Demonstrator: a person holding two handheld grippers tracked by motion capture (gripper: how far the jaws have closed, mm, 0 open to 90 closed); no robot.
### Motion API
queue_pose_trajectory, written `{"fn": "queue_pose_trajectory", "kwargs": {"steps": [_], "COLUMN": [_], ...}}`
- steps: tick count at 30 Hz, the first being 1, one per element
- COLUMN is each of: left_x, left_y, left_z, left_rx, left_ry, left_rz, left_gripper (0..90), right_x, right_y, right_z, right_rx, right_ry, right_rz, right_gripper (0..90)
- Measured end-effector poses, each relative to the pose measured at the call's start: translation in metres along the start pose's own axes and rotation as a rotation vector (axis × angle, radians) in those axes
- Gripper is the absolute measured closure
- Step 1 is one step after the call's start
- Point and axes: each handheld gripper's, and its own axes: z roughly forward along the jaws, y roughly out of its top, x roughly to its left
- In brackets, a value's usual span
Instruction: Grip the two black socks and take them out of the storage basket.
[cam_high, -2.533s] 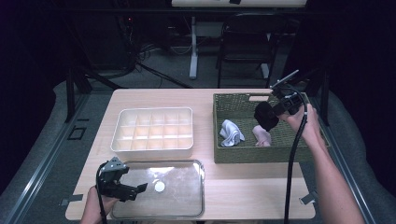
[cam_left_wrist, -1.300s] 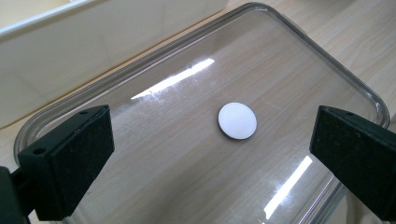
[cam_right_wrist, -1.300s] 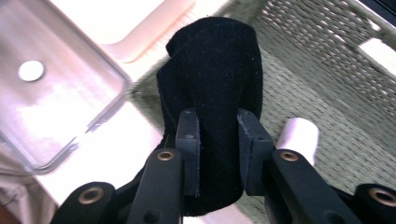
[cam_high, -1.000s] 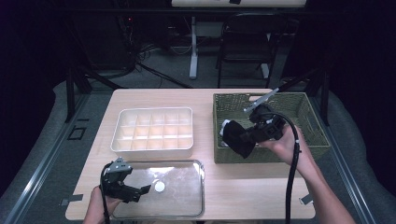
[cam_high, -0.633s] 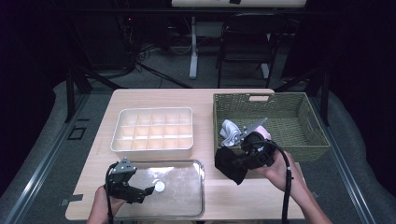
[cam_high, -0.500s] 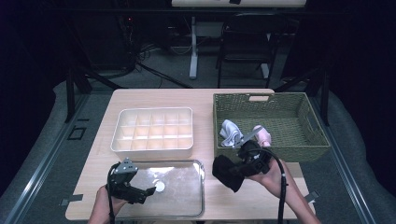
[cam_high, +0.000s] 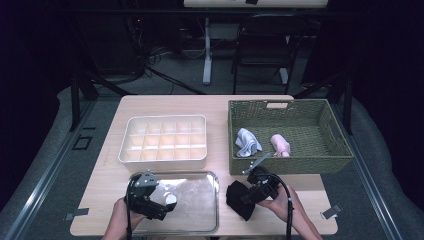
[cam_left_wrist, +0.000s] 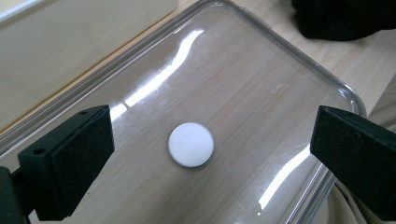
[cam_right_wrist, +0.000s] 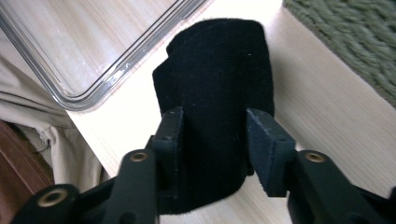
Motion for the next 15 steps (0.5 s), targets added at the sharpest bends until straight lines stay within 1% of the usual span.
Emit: {"fn": "queue_pose_trajectory", "kwargs": {"steps": [1, 2, 3, 4, 5, 6, 7, 8, 9, 10, 12, 15], "left_x": [-0.001, -0.003, -0.004, -0.006, -0.008, -0.009, -0.011, -0.013, -0.015, -0.016, -0.019, -0.022], "left_y": [0.002, 0.003, 0.005, 0.007, 0.008, 0.010, 0.012, 0.013, 0.015, 0.017, 0.020, 0.025], "left_z": [0.002, 0.003, 0.005, 0.007, 0.009, 0.011, 0.013, 0.015, 0.016, 0.018, 0.021, 0.026], "left_rx": [0.004, 0.006, 0.006, 0.008, 0.010, 0.013, 0.014, 0.014, 0.014, 0.016, 0.015, 0.016], "left_ry": [-0.006, -0.009, -0.012, -0.016, -0.021, -0.024, -0.029, -0.034, -0.037, -0.040, -0.049, -0.055], "left_rz": [0.008, 0.010, 0.016, 0.021, 0.025, 0.033, 0.036, 0.043, 0.047, 0.057, 0.064, 0.075], "left_gripper": [0.0, 0.1, 0.1, 0.1, 0.1, 0.1, 0.1, 0.1, 0.1, 0.1, 0.1, 0.0], "right_x": [0.001, 0.002, 0.003, 0.004, 0.006, 0.007, 0.007, 0.007, 0.005, 0.004, -0.001, -0.006], "right_y": [-0.002, -0.003, -0.004, -0.004, -0.005, -0.005, -0.005, -0.005, -0.005, -0.006, -0.006, -0.007], "right_z": [-0.002, -0.004, -0.007, -0.010, -0.013, -0.013, -0.012, -0.010, -0.007, -0.004, 0.000, 0.005], "right_rx": [-0.017, -0.027, -0.033, -0.056, -0.056, -0.064, -0.064, -0.063, -0.059, -0.052, -0.041, -0.037], "right_ry": [-0.003, -0.018, -0.031, -0.037, -0.049, -0.048, -0.053, -0.045, -0.051, -0.068, -0.071, -0.097], "right_rz": [0.005, 0.002, -0.006, -0.007, -0.016, -0.020, -0.025, -0.018, -0.017, -0.013, -0.006, 0.010], "right_gripper": [56.3, 57.0, 58.6, 60.8, 62.5, 64.9, 66.2, 66.5, 66.5, 66.5, 66.5, 65.9]}}
